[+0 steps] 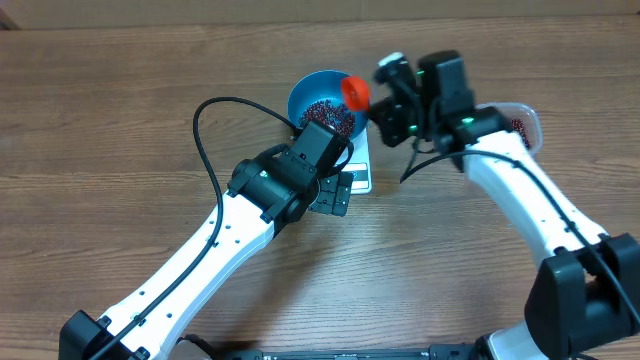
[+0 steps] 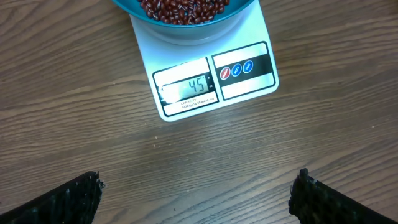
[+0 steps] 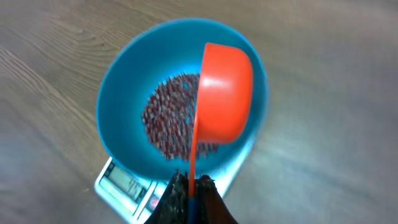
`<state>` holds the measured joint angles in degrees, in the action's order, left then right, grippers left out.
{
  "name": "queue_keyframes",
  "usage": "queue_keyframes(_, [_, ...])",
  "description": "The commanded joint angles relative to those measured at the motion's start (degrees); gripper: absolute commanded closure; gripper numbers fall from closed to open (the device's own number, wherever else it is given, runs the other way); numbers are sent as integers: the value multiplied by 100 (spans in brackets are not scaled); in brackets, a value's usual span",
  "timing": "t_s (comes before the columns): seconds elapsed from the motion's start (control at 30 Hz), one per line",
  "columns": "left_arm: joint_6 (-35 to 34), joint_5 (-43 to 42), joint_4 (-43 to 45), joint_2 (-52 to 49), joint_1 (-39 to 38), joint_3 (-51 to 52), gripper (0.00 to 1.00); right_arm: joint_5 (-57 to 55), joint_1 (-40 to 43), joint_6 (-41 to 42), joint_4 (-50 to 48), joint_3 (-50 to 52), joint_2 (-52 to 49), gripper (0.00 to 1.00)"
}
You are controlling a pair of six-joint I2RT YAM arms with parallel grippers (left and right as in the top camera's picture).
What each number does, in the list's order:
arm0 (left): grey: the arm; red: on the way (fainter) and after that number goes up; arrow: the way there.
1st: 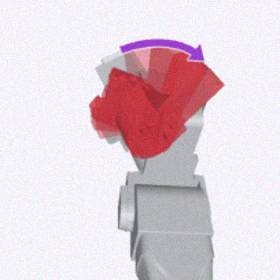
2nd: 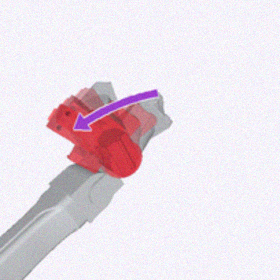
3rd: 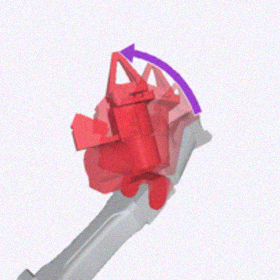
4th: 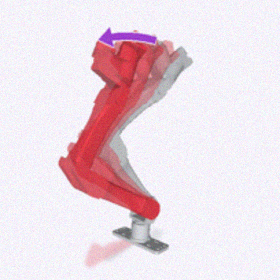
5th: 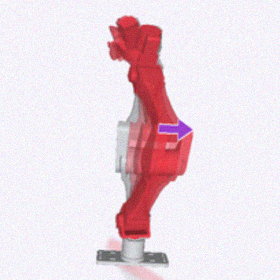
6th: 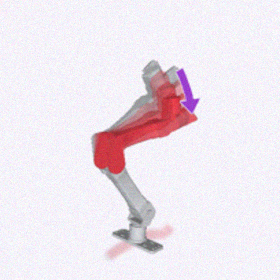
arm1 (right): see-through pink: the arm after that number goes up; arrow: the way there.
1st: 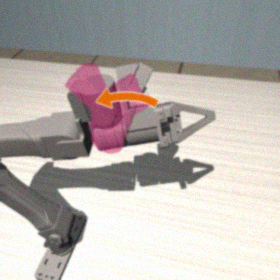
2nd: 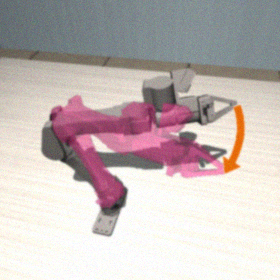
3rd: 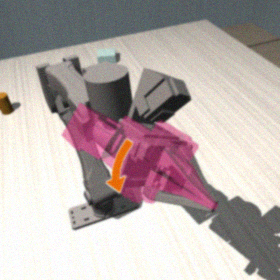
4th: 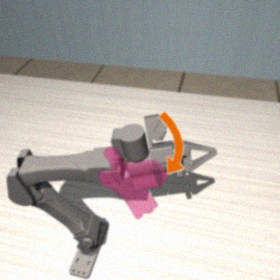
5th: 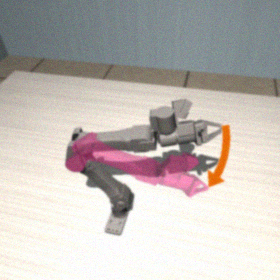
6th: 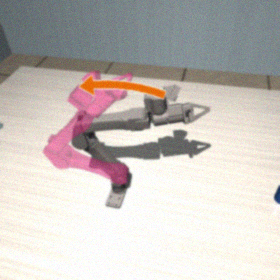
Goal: Scoop item into bowl and weigh 150g on scale
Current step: 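Tip the scoop with the right gripper to pour beans into the bowl, then move the empty scoop back to the bean container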
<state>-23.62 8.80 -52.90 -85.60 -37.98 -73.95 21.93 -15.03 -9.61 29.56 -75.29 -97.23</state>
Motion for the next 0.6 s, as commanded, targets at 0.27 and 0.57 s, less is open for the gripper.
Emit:
queue_keyframes(0.27, [26,55,103,55,17,33,0,664,855,160,1209,-164,968,97])
queue_keyframes(0.57, [39,39,203,55,13,33,0,667,1482,13,1759,-162,1012,96])
